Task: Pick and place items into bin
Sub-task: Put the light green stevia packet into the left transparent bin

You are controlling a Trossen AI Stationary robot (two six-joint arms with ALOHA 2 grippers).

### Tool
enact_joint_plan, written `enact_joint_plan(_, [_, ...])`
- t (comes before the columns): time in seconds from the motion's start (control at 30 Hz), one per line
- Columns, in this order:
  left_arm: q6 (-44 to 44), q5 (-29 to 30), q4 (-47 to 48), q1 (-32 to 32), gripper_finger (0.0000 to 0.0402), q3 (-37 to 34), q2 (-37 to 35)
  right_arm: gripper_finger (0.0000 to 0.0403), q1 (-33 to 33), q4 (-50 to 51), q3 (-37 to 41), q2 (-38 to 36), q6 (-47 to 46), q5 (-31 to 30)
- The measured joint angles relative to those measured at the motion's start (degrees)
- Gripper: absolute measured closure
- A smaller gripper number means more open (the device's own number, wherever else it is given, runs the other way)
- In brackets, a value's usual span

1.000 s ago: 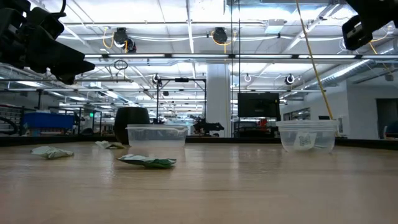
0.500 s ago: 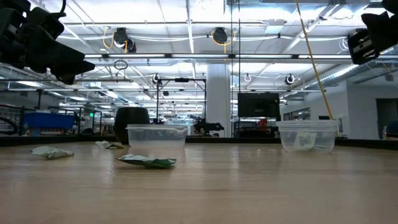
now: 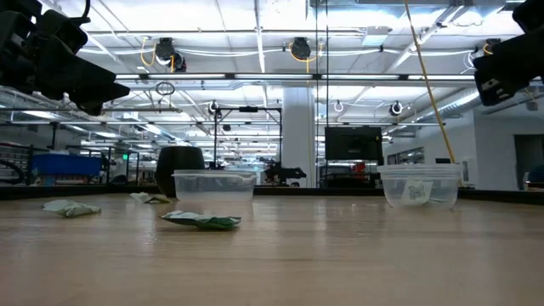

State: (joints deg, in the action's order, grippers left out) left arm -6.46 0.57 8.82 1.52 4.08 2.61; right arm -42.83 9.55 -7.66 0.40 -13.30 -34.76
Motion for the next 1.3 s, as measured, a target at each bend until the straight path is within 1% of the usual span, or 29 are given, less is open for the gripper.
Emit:
enact_joint_plan(0.1, [0.0,0.0,0.0,0.0,0.0210,0.0,0.0,0.0300,0.0,1.5,-0.1,0.0,-2.2,0.0])
enact_joint_plan(0.3, [0.0,0.0,0.0,0.0,0.0211,0.0,0.0,0.0302,0.0,-2.0,0.2,0.9,-2.3,0.3])
enact_joint_plan(0.43, [0.0,0.0,0.0,0.0,0.0211,0.0,0.0,0.0302,0.0,-2.4,0.2,0.9,-3.9,0.3])
enact_joint_plan(1.07, [0.0,0.0,0.0,0.0,0.0211,0.0,0.0,0.0303,0.0,-2.4,0.2,0.9,-4.0,0.3])
enact_joint_plan(1.13, [0.0,1.5,-1.8,0.0,0.0210,0.0,0.0,0.0303,0.0,-2.5,0.2,0.9,-4.0,0.3])
enact_joint_plan(1.2, [-0.1,3.9,-5.5,0.0,0.0211,0.0,0.0,0.0303,0.0,-2.5,0.2,0.9,-4.0,0.3])
enact_joint_plan(1.23, [-0.9,4.6,-7.3,0.0,0.0211,0.0,0.0,0.0303,0.0,-2.5,0.2,0.9,-4.0,0.3])
enact_joint_plan(1.3, [-5.4,5.0,-11.2,0.0,0.0210,0.0,0.0,0.0303,0.0,-2.5,0.2,0.9,-4.0,0.3])
